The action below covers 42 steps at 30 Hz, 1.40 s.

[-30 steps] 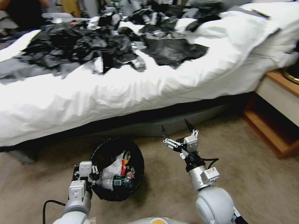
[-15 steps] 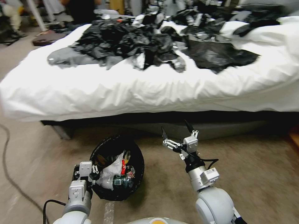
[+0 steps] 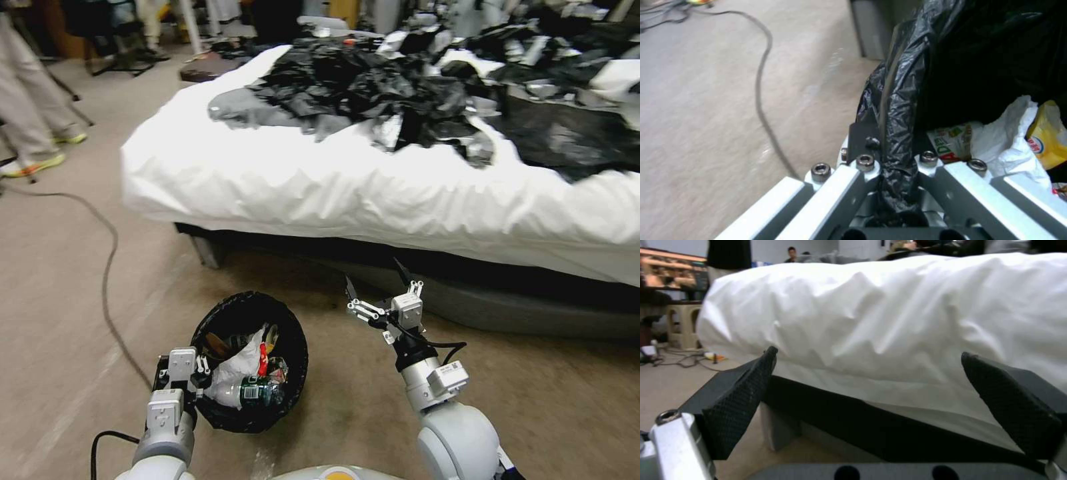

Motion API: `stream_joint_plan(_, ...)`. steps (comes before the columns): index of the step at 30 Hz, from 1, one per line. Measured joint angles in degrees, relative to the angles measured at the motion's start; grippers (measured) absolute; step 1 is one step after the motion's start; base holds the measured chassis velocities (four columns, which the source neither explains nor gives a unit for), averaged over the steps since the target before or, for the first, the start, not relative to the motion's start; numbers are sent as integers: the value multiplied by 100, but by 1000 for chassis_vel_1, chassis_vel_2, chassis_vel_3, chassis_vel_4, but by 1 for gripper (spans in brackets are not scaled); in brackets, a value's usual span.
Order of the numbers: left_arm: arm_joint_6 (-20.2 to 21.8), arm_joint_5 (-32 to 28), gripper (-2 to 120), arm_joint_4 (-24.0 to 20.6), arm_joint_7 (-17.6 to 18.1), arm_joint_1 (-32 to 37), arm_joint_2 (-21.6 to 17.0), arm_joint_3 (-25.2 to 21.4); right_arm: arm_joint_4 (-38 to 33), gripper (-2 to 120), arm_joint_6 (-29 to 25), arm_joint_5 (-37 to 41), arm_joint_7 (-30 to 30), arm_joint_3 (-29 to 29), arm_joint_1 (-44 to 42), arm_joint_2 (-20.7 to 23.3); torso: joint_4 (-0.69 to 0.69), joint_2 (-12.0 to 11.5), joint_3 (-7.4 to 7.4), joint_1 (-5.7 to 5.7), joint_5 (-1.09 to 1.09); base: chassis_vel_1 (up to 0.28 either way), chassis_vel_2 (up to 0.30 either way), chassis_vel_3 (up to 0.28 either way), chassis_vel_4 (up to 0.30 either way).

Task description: Pick up the trash bin, then pick up the garbage from the floor and place it into the trash bin.

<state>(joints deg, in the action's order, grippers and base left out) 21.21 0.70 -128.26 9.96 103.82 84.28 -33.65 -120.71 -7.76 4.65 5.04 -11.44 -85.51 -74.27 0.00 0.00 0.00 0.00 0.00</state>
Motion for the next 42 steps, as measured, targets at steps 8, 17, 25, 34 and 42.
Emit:
stream_joint_plan(8,20,-11,0,-19,-3,-30,-7,-2,-9,100,0,7,-4,-43,8,0,0,0,0,0,0,129,120,134,117)
stream_joint_plan(17,41,-18,0,-27,-14,-62,-8,-35,-9,100,-12,30,-26,-102,57,-12,0,0,0,0,0,124,123,119,120)
stream_joint_plan(25,44,-16,0,-35,-15,-65,0,-26,-13,100,-23,30,-51,-116,55,-10,0,0,0,0,1,125,131,130,123)
stream_joint_plan(34,45,-16,0,-84,-17,-51,0,-22,-33,100,-33,16,-62,-120,27,-20,0,0,0,0,0,131,127,124,118)
stream_joint_plan(42,45,-15,0,-91,-19,-51,7,-14,-61,100,-35,9,-64,-128,15,-15,-1,0,0,-1,0,129,130,134,121)
